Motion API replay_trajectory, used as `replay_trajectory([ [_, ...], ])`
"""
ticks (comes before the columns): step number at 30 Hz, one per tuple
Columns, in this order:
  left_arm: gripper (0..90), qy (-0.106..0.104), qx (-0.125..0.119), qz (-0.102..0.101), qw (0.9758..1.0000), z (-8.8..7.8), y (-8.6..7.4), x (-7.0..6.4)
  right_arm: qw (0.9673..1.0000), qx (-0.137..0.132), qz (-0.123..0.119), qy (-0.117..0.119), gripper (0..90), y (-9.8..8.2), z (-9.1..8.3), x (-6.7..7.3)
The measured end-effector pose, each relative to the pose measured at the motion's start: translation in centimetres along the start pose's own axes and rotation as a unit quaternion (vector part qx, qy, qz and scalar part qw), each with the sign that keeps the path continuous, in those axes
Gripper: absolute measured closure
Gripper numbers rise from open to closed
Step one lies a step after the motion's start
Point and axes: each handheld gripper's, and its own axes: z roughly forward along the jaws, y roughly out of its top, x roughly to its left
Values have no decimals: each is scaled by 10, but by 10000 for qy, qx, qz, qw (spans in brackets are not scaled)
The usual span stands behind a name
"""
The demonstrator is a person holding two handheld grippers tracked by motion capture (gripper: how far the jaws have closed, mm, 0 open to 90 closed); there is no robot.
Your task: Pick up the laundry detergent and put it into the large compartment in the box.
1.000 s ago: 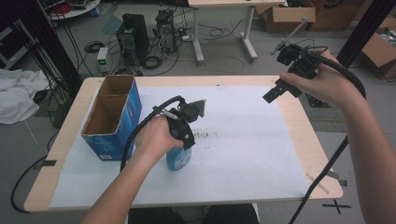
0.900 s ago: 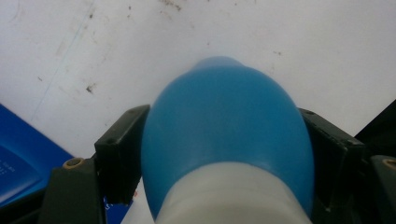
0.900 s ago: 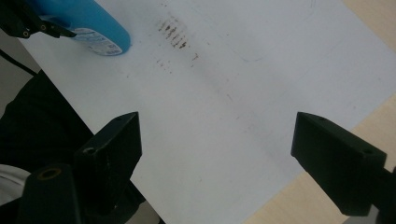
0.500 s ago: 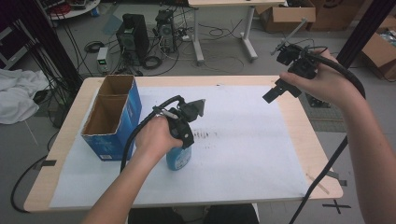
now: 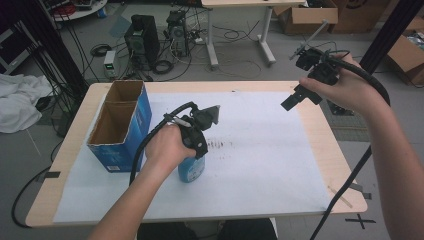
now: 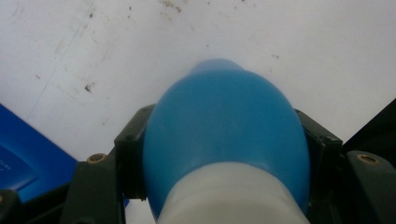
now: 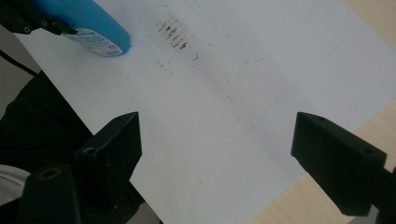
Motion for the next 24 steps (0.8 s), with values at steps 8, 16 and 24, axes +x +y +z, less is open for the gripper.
replay_trajectory([
  [8, 366, -84, -11, -52, 10000, 0, 0, 2, 10000, 3, 12, 17, 160, -1, 1, 0],
  [16, 370, -95, 38, -38, 9999, -1, 0, 1, 10000, 22, 8, 32, 160, 0, 3, 0],
  [24, 372, -107, 84, -14, 9999, -1, 1, 2, 10000, 23, 1, 33, 160, 1, 4, -1],
])
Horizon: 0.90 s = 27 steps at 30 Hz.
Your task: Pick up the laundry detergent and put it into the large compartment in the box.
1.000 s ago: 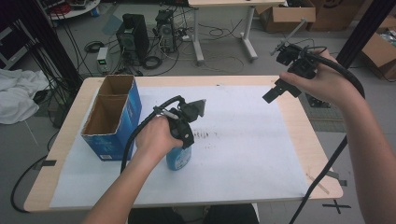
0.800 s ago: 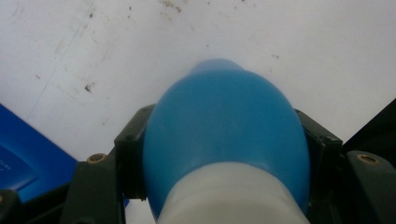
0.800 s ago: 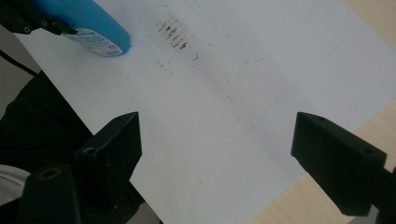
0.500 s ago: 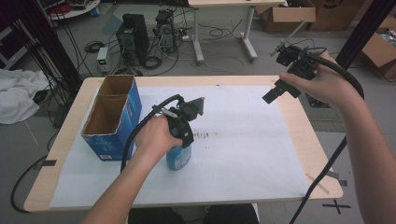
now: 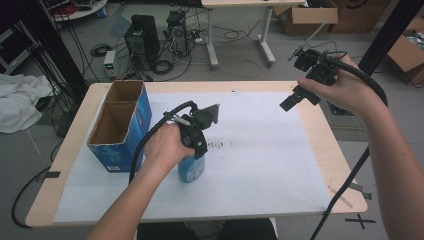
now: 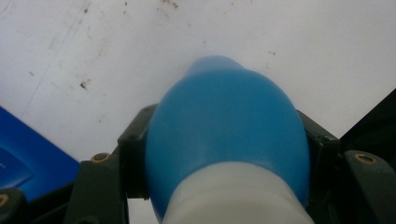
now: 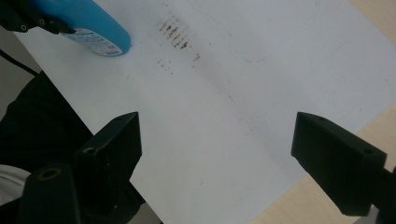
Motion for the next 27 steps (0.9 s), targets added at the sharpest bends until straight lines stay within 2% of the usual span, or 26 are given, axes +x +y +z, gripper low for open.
replay_trajectory([
  [9, 373, -3, 7, 2, 10000, 0, 1, 0, 10000, -13, 15, -3, 160, 0, 0, 0],
  [15, 375, 114, 26, 93, 9999, -6, 1, -4, 10000, -2, -5, -6, 160, 0, 0, 0],
  [19, 375, 15, 2, 53, 10000, -22, -1, -1, 10000, -1, 8, -6, 160, 0, 1, -1],
  [20, 375, -71, -36, -43, 10000, -33, -2, 3, 10000, -4, 11, -5, 160, 1, 0, -1],
  [21, 375, -71, -36, -43, 10000, -33, -2, 3, 10000, -4, 11, -5, 160, 1, 0, -1],
  [24, 375, -113, -60, -158, 9998, -51, -4, 8, 10000, -12, 11, -1, 161, 2, 0, -1],
  [26, 375, -87, -84, -310, 9994, -73, -7, 16, 10000, -6, 1, 0, 160, 3, 1, -1],
  [27, 375, -87, -84, -310, 9994, -73, -7, 16, 10000, -6, 1, 0, 160, 3, 1, -1],
])
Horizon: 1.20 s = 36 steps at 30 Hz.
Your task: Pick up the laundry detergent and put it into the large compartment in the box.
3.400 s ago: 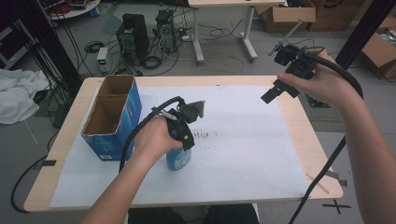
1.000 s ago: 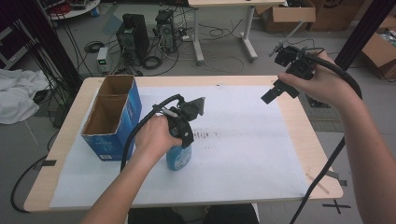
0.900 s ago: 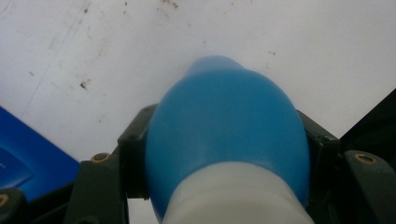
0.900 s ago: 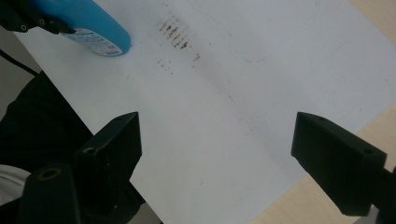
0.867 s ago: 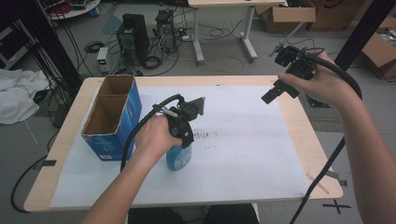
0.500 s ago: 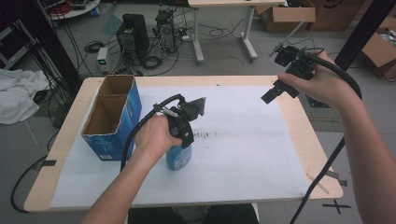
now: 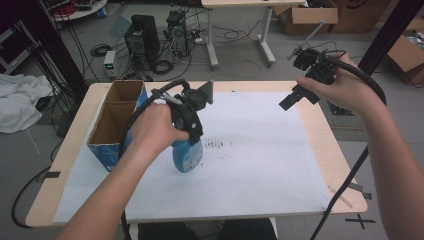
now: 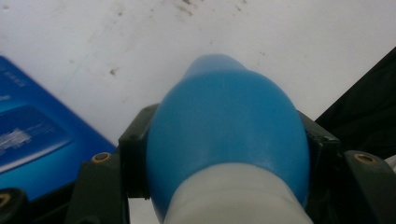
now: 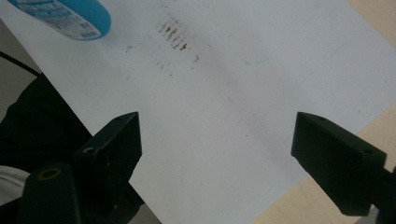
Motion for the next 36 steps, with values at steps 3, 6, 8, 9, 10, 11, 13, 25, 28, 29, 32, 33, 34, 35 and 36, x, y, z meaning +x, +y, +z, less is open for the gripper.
replay_trajectory([
  [3, 375, 8, -13, -192, 9998, -21, -2, 9, 10000, 15, -9, 0, 160, 2, 1, 0],
  [6, 376, -32, -61, -521, 9986, -44, -6, 24, 10000, 8, -15, 16, 160, 3, 1, 0],
  [8, 376, -70, -96, -684, 9976, -51, -8, 28, 10000, 9, -8, 19, 160, 3, 1, 0],
  [9, 376, -85, -107, -877, 9961, -61, -11, 37, 10000, -3, -6, 24, 160, 3, 1, -1],
  [10, 376, -85, -107, -877, 9961, -61, -11, 37, 10000, -3, -6, 24, 160, 3, 1, -1],
  [11, 376, -95, -106, -972, 9952, -65, -12, 43, 10000, -8, -10, 28, 160, 4, 1, -1],
  [13, 376, -114, -115, -1138, 9934, -73, -16, 52, 10000, -9, 15, 28, 160, 4, 1, -1],
  [25, 376, 25, -149, -2438, 9697, -111, -43, 111, 10000, 2, 33, 39, 160, 6, 5, -4],
  [28, 376, 109, -136, -2708, 9625, -117, -52, 126, 10000, -21, 52, 37, 162, 6, 5, -4],
  [29, 376, 124, -162, -2802, 9597, -119, -55, 130, 10000, -31, 45, 37, 160, 6, 4, -5],
  [32, 377, 223, -193, -3100, 9503, -121, -67, 146, 10000, -19, 57, 25, 161, 6, 4, -6],
  [33, 377, 223, -193, -3100, 9503, -121, -67, 146, 10000, -19, 57, 25, 161, 6, 4, -6],
  [34, 377, 249, -202, -3156, 9484, -121, -69, 148, 10000, -13, 57, 34, 160, 7, 4, -6],
  [35, 377, 275, -169, -3219, 9462, -121, -72, 151, 10000, -13, 57, 34, 160, 7, 4, -6],
  [36, 377, 307, -153, -3284, 9439, -120, -74, 155, 10000, -3, 49, 32, 160, 6, 4, -5],
])
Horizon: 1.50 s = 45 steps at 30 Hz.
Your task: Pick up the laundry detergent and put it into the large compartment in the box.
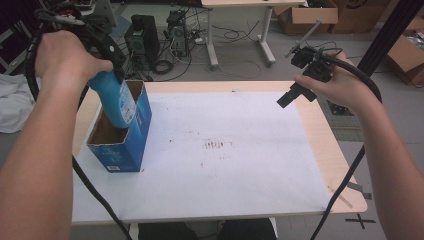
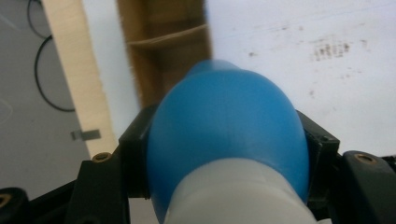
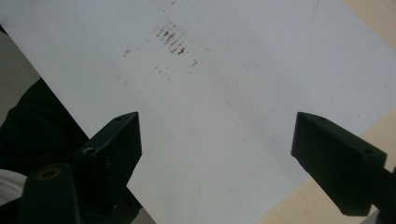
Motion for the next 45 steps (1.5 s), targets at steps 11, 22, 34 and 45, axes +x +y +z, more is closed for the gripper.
replay_trajectory([
  [11, 377, 45, 101, -387, 9992, 21, 0, 30, 10000, 0, 41, -21, 160, -2, -2, -3],
  [22, 377, 58, 247, -394, 9989, 57, 4, 37, 10000, -5, 9, -21, 160, -2, -1, -2],
  [34, 377, 98, 464, -301, 9984, 100, 6, 33, 10000, 35, -53, -37, 160, -4, 2, 0],
  [45, 378, 56, 742, -281, 9968, 140, 8, 32, 10000, 33, -5, -42, 160, -7, 4, -2],
])
